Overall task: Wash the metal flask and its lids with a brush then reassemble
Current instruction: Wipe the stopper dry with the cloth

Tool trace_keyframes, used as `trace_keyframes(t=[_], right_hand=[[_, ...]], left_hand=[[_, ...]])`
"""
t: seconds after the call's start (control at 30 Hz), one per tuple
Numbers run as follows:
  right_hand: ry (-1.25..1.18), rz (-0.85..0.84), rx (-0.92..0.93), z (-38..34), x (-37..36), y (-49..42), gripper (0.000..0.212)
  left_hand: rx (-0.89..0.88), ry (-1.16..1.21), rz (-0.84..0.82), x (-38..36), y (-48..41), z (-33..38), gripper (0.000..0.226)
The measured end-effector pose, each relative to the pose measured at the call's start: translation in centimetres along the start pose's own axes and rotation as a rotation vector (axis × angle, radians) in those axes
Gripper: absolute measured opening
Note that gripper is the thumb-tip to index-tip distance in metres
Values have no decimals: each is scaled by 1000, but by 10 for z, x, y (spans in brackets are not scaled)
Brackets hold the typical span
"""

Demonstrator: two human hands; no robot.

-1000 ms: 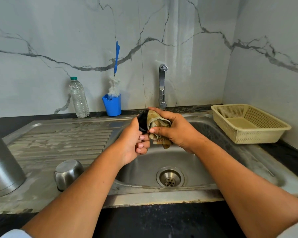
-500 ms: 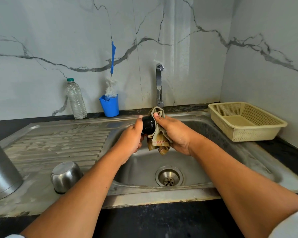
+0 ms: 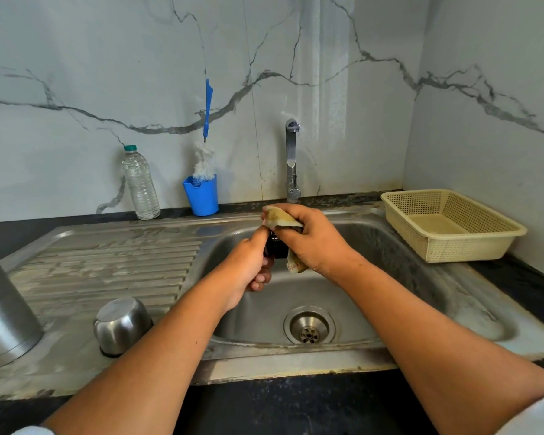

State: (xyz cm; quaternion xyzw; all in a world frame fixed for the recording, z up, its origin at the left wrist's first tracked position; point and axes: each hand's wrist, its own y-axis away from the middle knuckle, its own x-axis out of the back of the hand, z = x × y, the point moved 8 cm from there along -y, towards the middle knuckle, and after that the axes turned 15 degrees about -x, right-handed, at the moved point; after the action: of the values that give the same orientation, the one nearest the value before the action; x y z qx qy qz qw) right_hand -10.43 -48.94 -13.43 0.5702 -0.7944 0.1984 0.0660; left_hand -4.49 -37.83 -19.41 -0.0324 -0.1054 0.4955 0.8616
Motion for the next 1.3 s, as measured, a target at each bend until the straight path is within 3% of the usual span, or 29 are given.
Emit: trace_keyframes(t=[0.2, 0.3, 0.47, 0.53, 0.7, 0.8, 0.93, 1.13, 1.3], right_hand=[[-134, 126, -110, 15, 8, -9, 46], [-166, 225, -257, 29, 15, -10, 35], [-542, 62, -519, 44, -1, -2, 23], [-633, 41, -533, 45, -4, -2, 25], [-676, 25, -535, 45, -2, -4, 27], [-662, 9, -540, 45, -2, -2, 27], [-617, -1, -538, 46, 0, -1, 25], [-682, 16, -520, 45, 2, -5, 25], [-686, 81, -577, 59, 7, -10, 27]], left_hand=[[21, 261, 124, 3, -8, -1, 40], [-41, 402, 211, 10, -12, 4, 36], [-149, 370, 192, 13, -15, 10, 15], [-180, 225, 170, 14, -14, 10, 23], [-267, 16, 99, 19, -15, 14, 70], [-306, -66, 3, 14, -16, 16, 62], [-294, -8, -67, 6, -15, 14, 42], [-231, 227, 85, 18, -17, 14, 31], [-115, 458, 208, 25, -18, 7, 45]])
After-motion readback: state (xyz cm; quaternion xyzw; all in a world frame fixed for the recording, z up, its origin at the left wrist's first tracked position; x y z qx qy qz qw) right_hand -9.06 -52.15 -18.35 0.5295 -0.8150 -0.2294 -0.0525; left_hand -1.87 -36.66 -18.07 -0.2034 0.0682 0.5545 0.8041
